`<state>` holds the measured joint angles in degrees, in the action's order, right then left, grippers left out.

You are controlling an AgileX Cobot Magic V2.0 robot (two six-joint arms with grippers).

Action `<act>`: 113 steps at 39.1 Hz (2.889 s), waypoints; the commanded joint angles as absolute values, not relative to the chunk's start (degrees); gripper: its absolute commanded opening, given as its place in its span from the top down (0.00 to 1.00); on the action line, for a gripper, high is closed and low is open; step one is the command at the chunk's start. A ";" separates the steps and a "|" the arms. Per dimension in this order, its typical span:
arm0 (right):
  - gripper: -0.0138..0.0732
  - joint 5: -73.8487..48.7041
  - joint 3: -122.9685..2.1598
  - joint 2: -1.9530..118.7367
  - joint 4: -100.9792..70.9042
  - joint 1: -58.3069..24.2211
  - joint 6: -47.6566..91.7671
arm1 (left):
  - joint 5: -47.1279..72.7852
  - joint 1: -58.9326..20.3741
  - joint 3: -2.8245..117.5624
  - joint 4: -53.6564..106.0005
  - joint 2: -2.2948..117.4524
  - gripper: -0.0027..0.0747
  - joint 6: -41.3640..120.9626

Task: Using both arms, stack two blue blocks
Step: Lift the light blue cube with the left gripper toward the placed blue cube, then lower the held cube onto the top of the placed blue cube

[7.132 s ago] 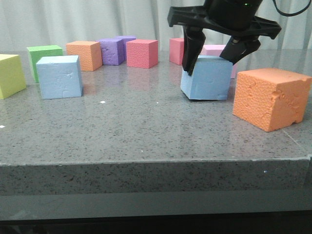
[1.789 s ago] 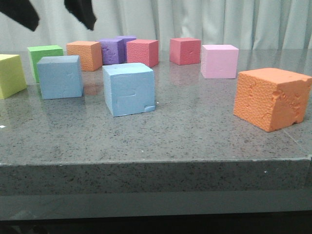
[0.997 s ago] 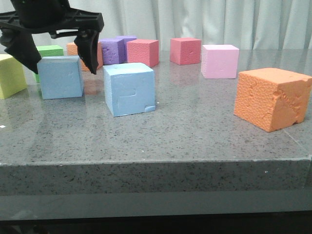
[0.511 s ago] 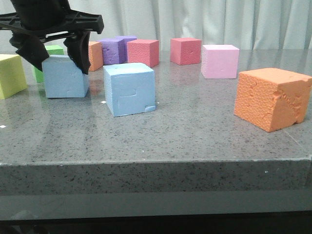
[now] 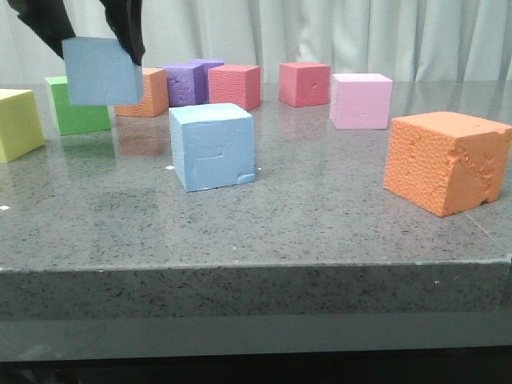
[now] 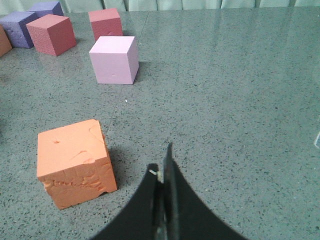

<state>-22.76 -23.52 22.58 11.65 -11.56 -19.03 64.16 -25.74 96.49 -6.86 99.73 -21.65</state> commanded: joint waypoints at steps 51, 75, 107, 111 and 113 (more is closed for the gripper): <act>0.92 -17.87 -24.95 22.75 12.04 -11.35 -18.45 | 63.86 -39.37 101.17 -3.37 98.14 0.53 -19.50; 0.92 -17.81 -24.95 22.75 12.04 -11.35 -18.45 | 65.35 -39.37 101.17 -2.66 98.23 0.53 -19.31; 0.92 -17.81 -24.95 22.75 12.04 -11.35 -18.45 | 63.57 -39.37 99.07 -2.66 98.13 0.27 -19.22; 0.92 -17.81 -24.95 22.75 12.04 -11.35 -18.45 | 63.58 -39.37 99.36 -2.66 98.02 0.27 -19.22; 0.92 -17.81 -24.95 22.75 12.04 -11.35 -18.45 | 63.95 -39.37 100.09 -2.66 98.02 0.27 -19.22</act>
<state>-22.76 -23.52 22.58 11.65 -11.56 -19.03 65.41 -39.03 97.64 -2.78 100.77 -19.25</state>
